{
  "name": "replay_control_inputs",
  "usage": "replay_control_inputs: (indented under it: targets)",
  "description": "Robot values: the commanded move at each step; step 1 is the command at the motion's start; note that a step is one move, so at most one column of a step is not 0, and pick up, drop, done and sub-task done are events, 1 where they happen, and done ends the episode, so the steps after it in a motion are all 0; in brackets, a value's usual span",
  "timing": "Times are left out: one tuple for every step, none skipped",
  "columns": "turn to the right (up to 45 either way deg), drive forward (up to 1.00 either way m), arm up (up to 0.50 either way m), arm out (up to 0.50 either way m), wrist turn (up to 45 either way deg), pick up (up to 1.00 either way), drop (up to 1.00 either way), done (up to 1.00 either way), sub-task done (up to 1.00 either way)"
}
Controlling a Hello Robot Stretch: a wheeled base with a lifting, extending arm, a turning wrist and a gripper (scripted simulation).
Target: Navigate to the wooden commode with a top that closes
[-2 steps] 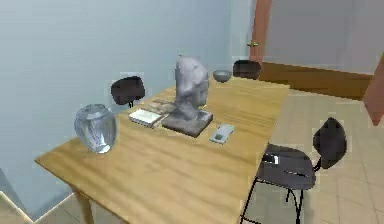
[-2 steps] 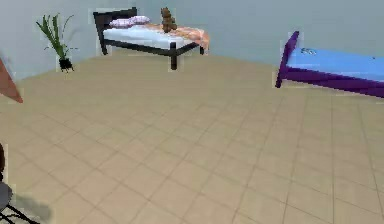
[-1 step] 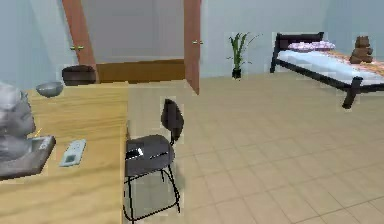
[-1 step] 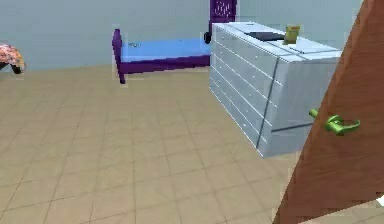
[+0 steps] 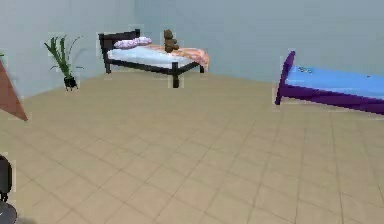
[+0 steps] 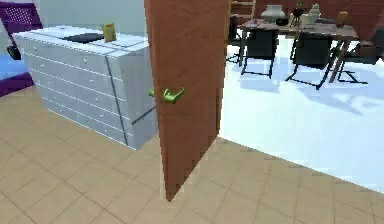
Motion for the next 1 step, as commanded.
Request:
replay_control_inputs:
  targets:
    - [45.0, 0.00, 0.00, 0.00, 0.0, 0.00, 0.00, 0.00, 0.00]
